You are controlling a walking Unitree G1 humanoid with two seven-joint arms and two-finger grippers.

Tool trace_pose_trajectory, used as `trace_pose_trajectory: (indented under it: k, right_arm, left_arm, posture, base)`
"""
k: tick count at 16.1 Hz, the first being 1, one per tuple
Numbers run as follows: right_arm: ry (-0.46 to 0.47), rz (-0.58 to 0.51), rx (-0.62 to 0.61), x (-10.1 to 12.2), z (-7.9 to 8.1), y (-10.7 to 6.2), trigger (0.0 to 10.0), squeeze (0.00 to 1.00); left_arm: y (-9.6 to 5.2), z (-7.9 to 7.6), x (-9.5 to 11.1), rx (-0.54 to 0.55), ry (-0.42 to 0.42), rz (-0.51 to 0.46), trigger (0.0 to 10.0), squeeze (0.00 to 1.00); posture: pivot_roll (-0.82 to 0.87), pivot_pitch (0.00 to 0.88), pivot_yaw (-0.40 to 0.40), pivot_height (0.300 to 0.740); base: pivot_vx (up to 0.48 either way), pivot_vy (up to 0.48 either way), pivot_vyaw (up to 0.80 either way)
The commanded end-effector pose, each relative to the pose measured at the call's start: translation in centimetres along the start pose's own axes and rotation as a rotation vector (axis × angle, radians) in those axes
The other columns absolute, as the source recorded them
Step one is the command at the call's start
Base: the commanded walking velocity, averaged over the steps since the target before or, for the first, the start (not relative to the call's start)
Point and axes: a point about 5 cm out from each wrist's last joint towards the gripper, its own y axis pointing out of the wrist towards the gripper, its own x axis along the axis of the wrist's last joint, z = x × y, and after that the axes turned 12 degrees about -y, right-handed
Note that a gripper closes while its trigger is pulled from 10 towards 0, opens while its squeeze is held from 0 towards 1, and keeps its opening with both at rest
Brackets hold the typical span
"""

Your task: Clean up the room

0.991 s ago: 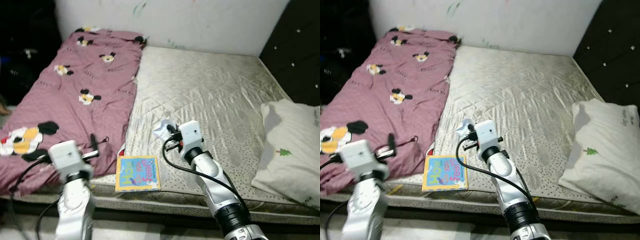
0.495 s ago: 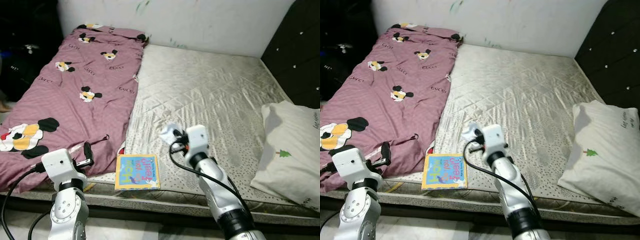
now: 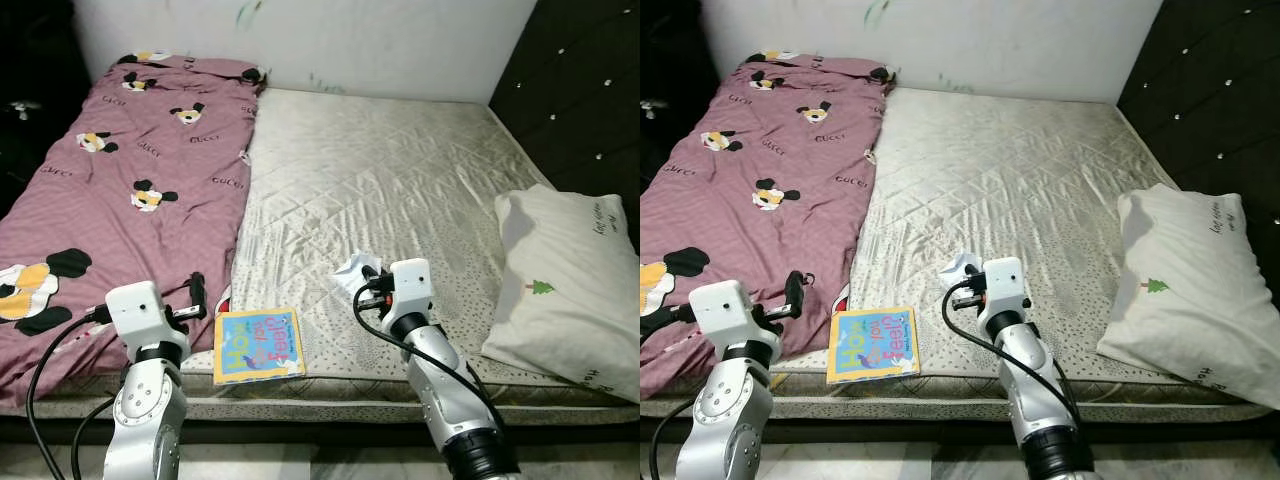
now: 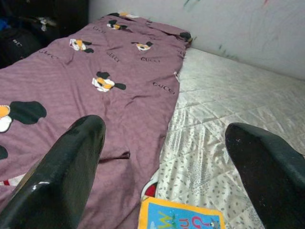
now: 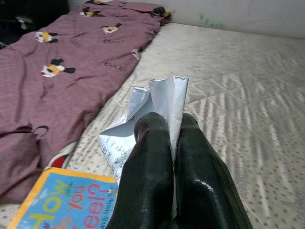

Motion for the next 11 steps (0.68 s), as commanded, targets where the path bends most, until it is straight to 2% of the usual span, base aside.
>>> trace_pose_trajectory:
  k: [1,6,9,11]
  right_arm:
    - [-0.004,-0.007,-0.003,0.26,-0.27,-0.05,10.0,0.00]
    - [-0.003,-0.005,0.009,0.44,0.07,0.06,10.0,0.00]
    - [0.000,0.001,0.010,0.41,0.08,0.08,10.0,0.00]
    - [0.001,0.004,0.008,0.37,0.03,0.05,10.0,0.00]
  left_arm:
    - [-0.03,0.01,-0.45,-0.002,-0.009,0.027,10.0,0.00]
    - [0.24,-0.16,-0.27,-0.024,-0.008,0.026,10.0,0.00]
    - [0.34,-0.24,-0.25,-0.028,-0.014,0.027,10.0,0.00]
    - [0.43,-0.50,-0.20,-0.045,-0.007,0.019,10.0,0.00]
  posture:
    - [0.05,0.008,-0.063,0.740]
    - [0.05,0.015,-0.060,0.740]
    - [0.05,0.019,-0.060,0.740]
    - [0.04,0.022,-0.056,0.740]
  base:
    - [0.000,0.000,0.00]
    - [0.000,0.000,0.00]
    - [0.000,0.295,0.00]
    - [0.000,0.000,0.00]
